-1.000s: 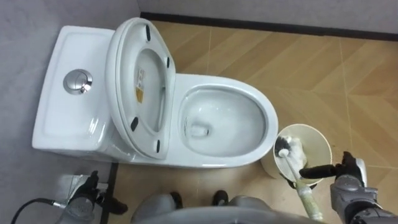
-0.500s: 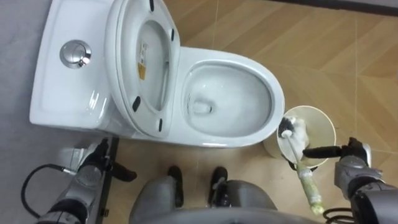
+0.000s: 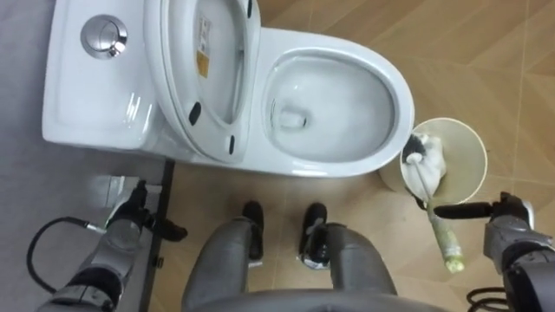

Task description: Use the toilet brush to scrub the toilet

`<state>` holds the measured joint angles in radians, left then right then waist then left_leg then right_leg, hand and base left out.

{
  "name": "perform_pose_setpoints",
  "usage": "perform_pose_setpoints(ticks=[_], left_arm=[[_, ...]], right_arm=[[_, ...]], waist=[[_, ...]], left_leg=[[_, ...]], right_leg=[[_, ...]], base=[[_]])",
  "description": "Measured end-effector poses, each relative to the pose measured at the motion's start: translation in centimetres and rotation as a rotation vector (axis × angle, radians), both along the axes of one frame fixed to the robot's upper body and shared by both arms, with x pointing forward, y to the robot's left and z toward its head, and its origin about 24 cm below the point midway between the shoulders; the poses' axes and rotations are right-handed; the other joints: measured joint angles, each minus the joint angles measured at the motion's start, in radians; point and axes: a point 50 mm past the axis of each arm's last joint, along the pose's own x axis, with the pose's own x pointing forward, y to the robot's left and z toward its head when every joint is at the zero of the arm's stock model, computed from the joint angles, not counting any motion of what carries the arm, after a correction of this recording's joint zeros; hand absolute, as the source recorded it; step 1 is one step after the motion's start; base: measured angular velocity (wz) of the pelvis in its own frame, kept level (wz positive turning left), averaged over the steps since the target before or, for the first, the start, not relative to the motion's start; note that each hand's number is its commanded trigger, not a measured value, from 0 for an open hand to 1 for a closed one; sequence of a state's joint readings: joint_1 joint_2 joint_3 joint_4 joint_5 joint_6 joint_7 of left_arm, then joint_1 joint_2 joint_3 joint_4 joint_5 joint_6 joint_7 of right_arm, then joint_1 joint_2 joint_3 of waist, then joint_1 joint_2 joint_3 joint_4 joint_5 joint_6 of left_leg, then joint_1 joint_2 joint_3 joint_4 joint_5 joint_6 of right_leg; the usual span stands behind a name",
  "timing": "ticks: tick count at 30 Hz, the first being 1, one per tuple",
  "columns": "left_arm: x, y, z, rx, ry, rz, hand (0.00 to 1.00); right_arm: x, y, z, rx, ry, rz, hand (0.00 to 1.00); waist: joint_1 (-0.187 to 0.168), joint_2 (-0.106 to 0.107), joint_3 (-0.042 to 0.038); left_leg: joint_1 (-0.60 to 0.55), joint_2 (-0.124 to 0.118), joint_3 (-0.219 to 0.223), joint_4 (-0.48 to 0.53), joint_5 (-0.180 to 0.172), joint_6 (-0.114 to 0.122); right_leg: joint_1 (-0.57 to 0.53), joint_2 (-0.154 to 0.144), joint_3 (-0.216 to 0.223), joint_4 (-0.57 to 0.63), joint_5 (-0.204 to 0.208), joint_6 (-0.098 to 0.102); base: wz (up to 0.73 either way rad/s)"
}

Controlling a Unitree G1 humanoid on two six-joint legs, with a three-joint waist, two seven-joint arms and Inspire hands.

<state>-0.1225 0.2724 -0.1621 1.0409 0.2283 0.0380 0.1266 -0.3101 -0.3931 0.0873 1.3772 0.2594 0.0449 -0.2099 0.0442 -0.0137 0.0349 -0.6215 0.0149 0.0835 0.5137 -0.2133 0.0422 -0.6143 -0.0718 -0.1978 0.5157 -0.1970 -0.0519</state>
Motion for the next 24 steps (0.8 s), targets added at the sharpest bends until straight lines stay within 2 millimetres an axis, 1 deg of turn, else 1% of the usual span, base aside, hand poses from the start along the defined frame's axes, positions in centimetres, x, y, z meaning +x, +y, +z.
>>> perform_pose_setpoints(ticks=[3, 5, 10, 14, 16, 18, 20, 24], left_arm=[[0.8, -0.1, 0.4, 0.000, -0.021, -0.006, 0.00], [0.7, -0.1, 0.3, 0.001, -0.018, -0.005, 0.00], [0.4, 0.2, 0.3, 0.006, -0.008, 0.000, 0.00], [1.0, -0.1, 0.7, -0.001, -0.045, -0.014, 0.00], [1.2, -0.2, 0.8, -0.007, -0.057, -0.016, 0.00], [1.4, 0.0, 1.0, -0.023, -0.076, 0.007, 0.00], [1.6, 0.1, 1.2, -0.029, -0.091, 0.022, 0.00], [1.7, 0.1, 1.3, -0.053, -0.113, 0.063, 0.00]], right_arm=[[0.3, -0.2, 0.2, 0.020, -0.001, 0.025, 0.00], [0.2, -0.3, 0.2, 0.032, 0.007, 0.029, 0.00], [-0.3, -0.3, 0.0, 0.059, 0.031, 0.037, 0.00], [-0.1, -0.1, -0.1, 0.074, 0.036, 0.064, 0.00], [-0.1, -0.1, 0.0, 0.078, 0.033, 0.065, 0.00], [0.2, -0.3, 0.2, 0.076, 0.022, 0.063, 0.00], [0.5, -0.4, 0.4, 0.071, 0.013, 0.062, 0.00], [0.6, -1.0, 0.8, 0.056, 0.006, 0.060, 0.00]], waist=[[-0.003, 0.002, 0.0012], [-0.004, 0.003, 0.0017], [0.002, 0.004, 0.0014], [0.012, 0.004, 0.0014], [0.015, 0.004, 0.0013], [0.017, 0.004, 0.0014], [0.017, 0.004, 0.0014], [0.017, 0.004, 0.0018]], left_leg=[[-0.039, -0.003, 0.002, 0.024, -0.002, 0.002], [-0.045, -0.007, 0.002, 0.027, -0.002, 0.002], [-0.069, -0.006, 0.000, 0.041, -0.004, 0.001], [-0.105, -0.006, -0.001, 0.071, -0.008, 0.003], [-0.113, -0.006, -0.001, 0.083, -0.012, 0.004], [-0.146, -0.006, -0.001, 0.121, -0.028, 0.005], [-0.177, -0.006, -0.001, 0.149, -0.035, 0.006], [-0.224, -0.008, 0.001, 0.190, -0.041, 0.010]], right_leg=[[-0.044, -0.009, -0.001, 0.035, -0.011, -0.005], [-0.054, -0.015, -0.001, 0.044, -0.018, -0.005], [-0.077, -0.015, -0.001, 0.059, -0.020, -0.007], [-0.110, -0.016, 0.001, 0.082, -0.021, -0.009], [-0.120, -0.018, 0.001, 0.098, -0.026, -0.009], [-0.150, -0.018, 0.003, 0.133, -0.036, -0.011], [-0.180, -0.022, 0.003, 0.159, -0.041, -0.013], [-0.233, -0.033, 0.010, 0.214, -0.056, -0.012]], base=[[0.01], [0.06], [0.01], [0.00], [0.00], [-0.02], [-0.02], [0.02]])
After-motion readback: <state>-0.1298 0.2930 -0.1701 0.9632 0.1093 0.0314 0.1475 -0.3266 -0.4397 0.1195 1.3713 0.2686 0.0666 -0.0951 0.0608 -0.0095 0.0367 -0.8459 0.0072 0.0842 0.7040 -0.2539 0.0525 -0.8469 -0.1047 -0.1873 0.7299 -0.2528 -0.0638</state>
